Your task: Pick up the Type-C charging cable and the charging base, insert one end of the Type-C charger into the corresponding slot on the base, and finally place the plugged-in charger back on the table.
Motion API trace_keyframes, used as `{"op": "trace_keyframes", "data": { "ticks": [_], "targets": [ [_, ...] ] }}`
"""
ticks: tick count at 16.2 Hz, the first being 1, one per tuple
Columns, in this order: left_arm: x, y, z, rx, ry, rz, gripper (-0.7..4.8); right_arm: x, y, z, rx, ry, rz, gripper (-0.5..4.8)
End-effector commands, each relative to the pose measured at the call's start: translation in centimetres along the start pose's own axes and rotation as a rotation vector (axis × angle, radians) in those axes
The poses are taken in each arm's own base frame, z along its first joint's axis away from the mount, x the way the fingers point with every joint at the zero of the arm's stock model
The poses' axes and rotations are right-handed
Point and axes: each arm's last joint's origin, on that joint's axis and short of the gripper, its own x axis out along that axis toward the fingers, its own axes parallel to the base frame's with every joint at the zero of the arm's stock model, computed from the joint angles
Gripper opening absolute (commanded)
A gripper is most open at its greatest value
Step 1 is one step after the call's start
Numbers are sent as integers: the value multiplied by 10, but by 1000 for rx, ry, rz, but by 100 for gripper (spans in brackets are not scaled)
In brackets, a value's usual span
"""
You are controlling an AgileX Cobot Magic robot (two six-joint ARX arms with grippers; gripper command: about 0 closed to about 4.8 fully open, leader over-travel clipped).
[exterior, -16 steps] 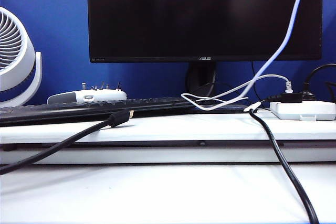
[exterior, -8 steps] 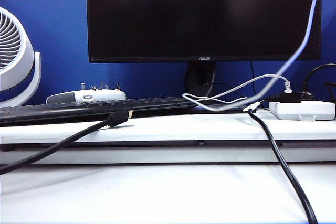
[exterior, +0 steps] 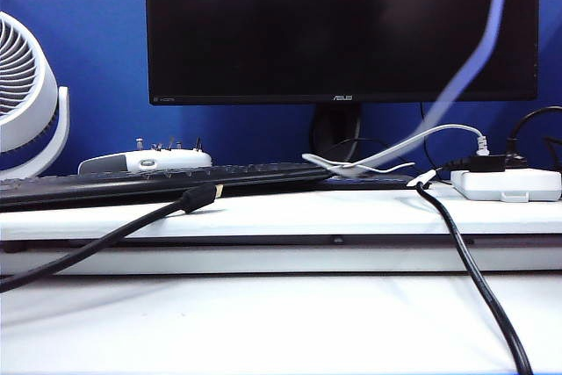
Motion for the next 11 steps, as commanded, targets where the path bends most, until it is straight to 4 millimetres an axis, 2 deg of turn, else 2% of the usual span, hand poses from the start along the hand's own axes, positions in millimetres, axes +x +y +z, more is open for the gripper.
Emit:
{"op": "trace_keyframes", "data": {
  "ticks": [1,4,7,11],
  "targets": [
    [-6,8,9,-175,-214,-64,151,-12,-8,14,109,-137,-58,0],
    [-14,23,9,-329,-437,-170,151,-26,-12,21,182,-231,-70,0],
    [-21,38,3,-443,-521,-180,151,-43,-15,27,240,-314,-96,0],
    [-26,43,3,-449,-603,-251,151,-55,-22,41,520,-515,-43,0]
  ]
}}
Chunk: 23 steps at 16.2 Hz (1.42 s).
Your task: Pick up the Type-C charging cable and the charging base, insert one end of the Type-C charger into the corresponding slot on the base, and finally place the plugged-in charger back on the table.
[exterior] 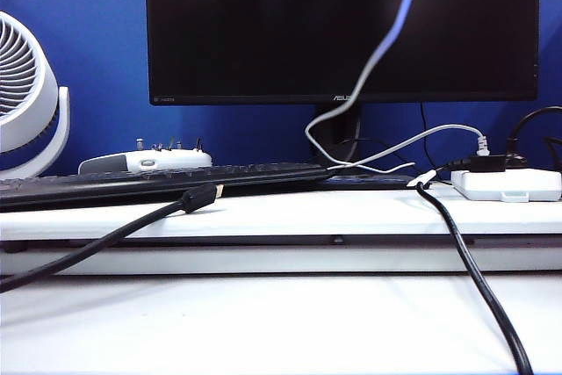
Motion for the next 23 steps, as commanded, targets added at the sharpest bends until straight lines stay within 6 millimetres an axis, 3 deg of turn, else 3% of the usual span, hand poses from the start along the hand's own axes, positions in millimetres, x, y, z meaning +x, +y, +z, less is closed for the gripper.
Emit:
{"op": "trace_keyframes", "data": {
  "ticks": [1,6,11,15,19,20,23],
  "targets": [
    [-1,-3,11,50,-78,-79,151,0,0,11,218,-112,60,0],
    [-3,-4,14,60,-87,-77,151,-1,1,6,233,-50,57,0],
    [-12,-11,22,38,-68,-85,151,-4,3,-10,-227,116,44,0],
    [-14,-9,10,30,62,39,146,-6,2,-18,-549,246,20,0],
    [-4,-19,-1,230,285,206,142,-4,0,-25,-810,362,3,0],
    [2,-26,-1,308,346,261,140,4,1,-33,-924,404,49,0],
    [14,-40,0,449,502,405,119,20,3,-45,-1009,455,122,0]
  ]
}}
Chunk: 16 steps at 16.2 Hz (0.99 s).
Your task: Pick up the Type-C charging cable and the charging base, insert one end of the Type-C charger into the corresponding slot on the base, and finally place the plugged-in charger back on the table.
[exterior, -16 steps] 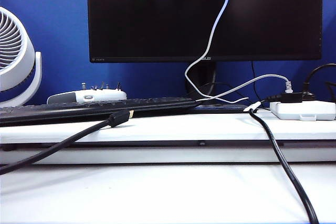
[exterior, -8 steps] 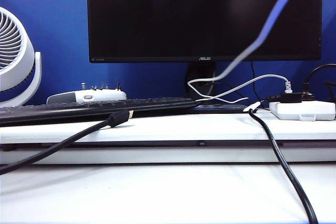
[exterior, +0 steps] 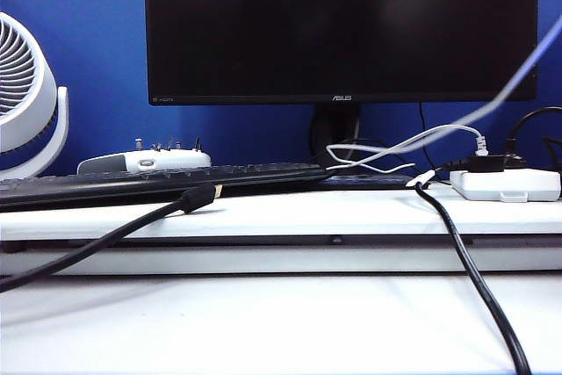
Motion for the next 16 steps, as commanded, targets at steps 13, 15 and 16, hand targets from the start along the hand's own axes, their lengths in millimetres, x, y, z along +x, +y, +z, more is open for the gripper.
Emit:
{"op": "trace_keyframes", "data": {
  "ticks": [13,15,16],
  "targets": [
    [0,-18,12,252,167,94,119,45,19,42,-309,64,-24,0],
    [0,-19,11,281,159,64,119,47,21,43,-343,66,-14,0],
    [0,-19,11,279,140,39,119,47,21,43,-345,65,-14,0]
  ]
}}
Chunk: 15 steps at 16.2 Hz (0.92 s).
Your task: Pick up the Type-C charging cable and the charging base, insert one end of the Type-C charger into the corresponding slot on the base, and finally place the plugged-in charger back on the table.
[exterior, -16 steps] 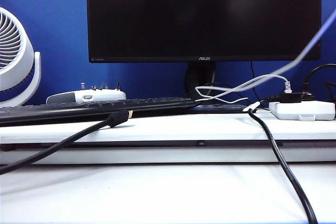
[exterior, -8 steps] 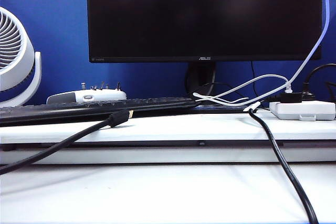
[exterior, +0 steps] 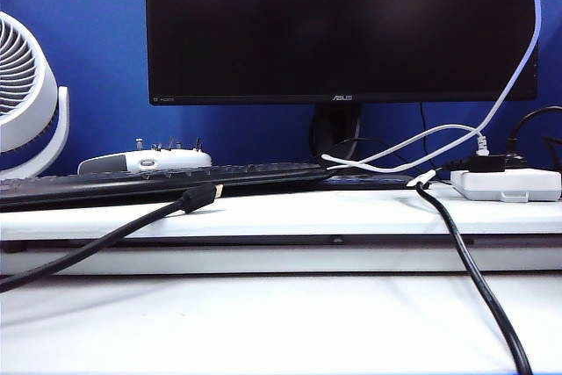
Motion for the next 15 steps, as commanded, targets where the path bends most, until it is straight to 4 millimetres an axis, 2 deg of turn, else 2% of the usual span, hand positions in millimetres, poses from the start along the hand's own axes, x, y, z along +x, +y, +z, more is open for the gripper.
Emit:
{"op": "trace_keyframes", "data": {
  "ticks": [1,10,12,15],
  "targets": [
    [-4,1,2,27,-49,-39,119,-2,-6,0,5,-2,-45,0],
    [-5,0,2,26,-91,-67,119,-3,-8,-1,27,23,-60,0],
    [-5,8,-4,-32,-41,5,119,-11,-12,-4,51,21,-91,0],
    [-7,27,-16,-221,-68,87,106,-29,-21,-14,164,18,-163,0]
  ]
}}
